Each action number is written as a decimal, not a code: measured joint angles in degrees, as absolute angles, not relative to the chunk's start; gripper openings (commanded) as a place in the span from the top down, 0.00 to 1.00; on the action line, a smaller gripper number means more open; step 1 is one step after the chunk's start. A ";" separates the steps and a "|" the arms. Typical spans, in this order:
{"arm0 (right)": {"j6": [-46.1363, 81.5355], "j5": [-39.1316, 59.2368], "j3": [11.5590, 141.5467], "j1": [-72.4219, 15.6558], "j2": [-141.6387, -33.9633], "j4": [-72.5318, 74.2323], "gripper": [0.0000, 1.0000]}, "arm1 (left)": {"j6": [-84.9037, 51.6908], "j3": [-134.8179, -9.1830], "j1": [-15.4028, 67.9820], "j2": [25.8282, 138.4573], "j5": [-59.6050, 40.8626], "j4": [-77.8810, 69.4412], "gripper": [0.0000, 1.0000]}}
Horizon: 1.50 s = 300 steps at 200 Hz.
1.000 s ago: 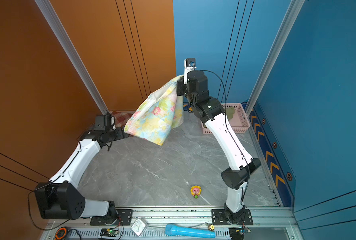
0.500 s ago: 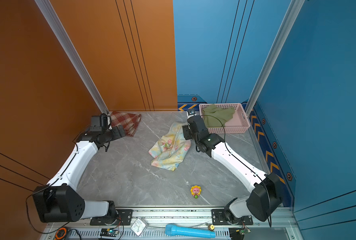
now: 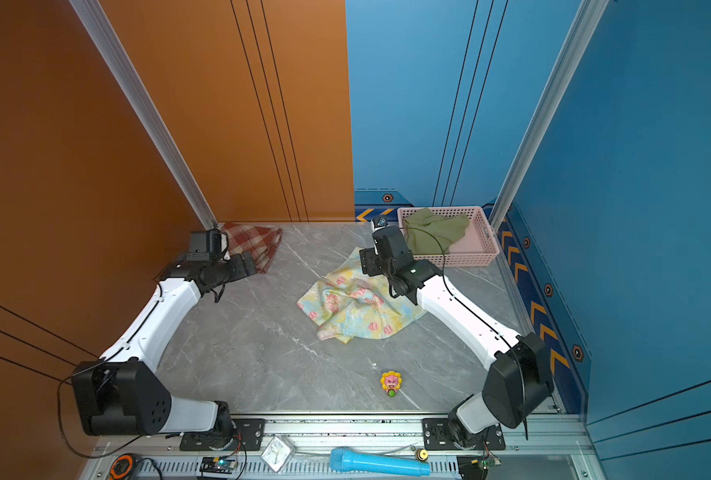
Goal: Fold and stack the skirts
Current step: 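Lay the floral skirt flat on the table center with the right gripper, then grasp the floral skirt's waistband edges with the left and right grippers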
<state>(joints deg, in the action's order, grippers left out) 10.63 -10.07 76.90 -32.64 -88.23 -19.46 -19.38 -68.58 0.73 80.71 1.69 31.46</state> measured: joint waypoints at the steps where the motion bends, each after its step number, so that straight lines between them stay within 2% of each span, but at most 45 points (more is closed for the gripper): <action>1: 10.66 -9.82 77.03 -32.60 -88.79 -19.46 0.20 | -19.38 -68.58 0.97 80.86 1.67 31.48 0.01; 78: 11.51 -2.94 86.87 -28.84 -107.61 -22.22 0.20 | -19.07 -70.59 15.40 93.71 -0.12 35.11 0.02; 113: 11.55 -1.80 88.29 -28.47 -108.49 -22.55 0.19 | -19.09 -72.16 18.46 100.47 -3.05 37.34 0.05; 142: 11.68 -1.23 88.44 -28.34 -108.49 -22.52 0.20 | -19.38 -72.69 18.57 104.79 -5.96 38.48 0.13; 145: 11.68 -1.21 88.44 -28.32 -108.49 -22.55 0.20 | -19.53 -72.77 18.72 105.21 -6.20 38.59 0.17; 167: 12.08 -0.97 88.44 -28.03 -108.49 -22.46 0.20 | -19.70 -73.63 19.27 107.48 -7.09 39.07 0.26; 177: 12.14 -0.71 88.42 -27.81 -108.49 -22.39 0.20 | -20.03 -74.22 19.66 108.44 -7.22 39.00 0.34; 187: 12.34 -0.45 88.31 -27.66 -108.49 -22.22 0.20 | -20.08 -74.94 19.92 109.38 -7.51 38.85 0.53; 196: 12.53 -0.16 88.12 -27.62 -108.49 -21.96 0.20 | -20.82 -75.40 19.94 110.00 -7.92 38.46 0.65; 213: 12.95 0.03 87.39 -27.53 -108.47 -21.52 0.21 | -21.67 -76.27 19.59 110.69 -8.97 37.36 1.00; 255: 13.19 0.30 83.22 -27.46 -107.53 -19.77 0.20 | -22.20 -78.56 14.15 109.65 -11.29 35.94 1.00; 300: 13.47 1.78 81.97 -27.33 -104.88 -17.52 0.20 | -20.99 -80.51 5.26 101.03 -11.42 35.88 1.00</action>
